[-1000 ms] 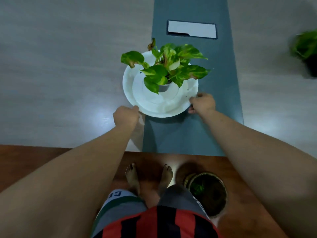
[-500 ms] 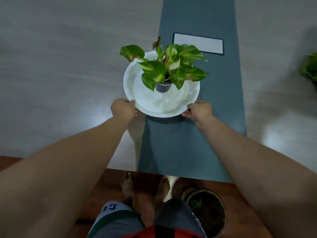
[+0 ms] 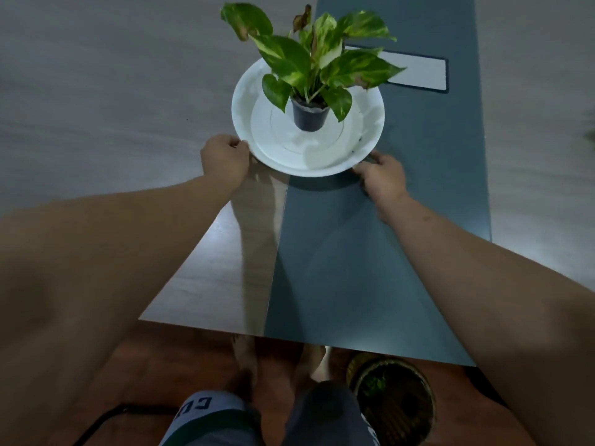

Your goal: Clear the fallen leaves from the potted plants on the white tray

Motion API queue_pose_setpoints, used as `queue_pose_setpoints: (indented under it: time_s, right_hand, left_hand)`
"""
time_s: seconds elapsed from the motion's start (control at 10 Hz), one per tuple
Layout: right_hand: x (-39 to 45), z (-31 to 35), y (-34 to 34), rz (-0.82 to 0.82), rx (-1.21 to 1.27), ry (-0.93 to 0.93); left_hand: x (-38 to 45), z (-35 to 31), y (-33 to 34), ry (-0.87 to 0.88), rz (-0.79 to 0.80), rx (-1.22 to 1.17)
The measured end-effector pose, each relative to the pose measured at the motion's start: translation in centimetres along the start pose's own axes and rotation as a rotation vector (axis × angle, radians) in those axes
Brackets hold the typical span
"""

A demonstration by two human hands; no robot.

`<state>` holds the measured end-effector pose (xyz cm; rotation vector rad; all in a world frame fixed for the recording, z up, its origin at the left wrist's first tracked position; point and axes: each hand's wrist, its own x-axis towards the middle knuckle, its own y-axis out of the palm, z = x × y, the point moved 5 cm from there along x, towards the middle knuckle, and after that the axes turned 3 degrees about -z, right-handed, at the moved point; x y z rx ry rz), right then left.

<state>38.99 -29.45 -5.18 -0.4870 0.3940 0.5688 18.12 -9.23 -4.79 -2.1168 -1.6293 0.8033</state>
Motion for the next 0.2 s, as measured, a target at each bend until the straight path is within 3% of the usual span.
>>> queue_pose_setpoints:
  time_s: [0.1, 0.2]
  right_hand:
    - [-1.4, -1.2, -0.6, -0.07, -0.383, -0.25]
    - [-3.3, -4.5, -0.5, -0.057, -0.667, -0.409]
  left_hand:
    - [-4.7, 0.3, 0.0, 0.285, -0.012, 0.212]
    - [-9.9, 3.2, 2.0, 0.491, 0.111, 0.402]
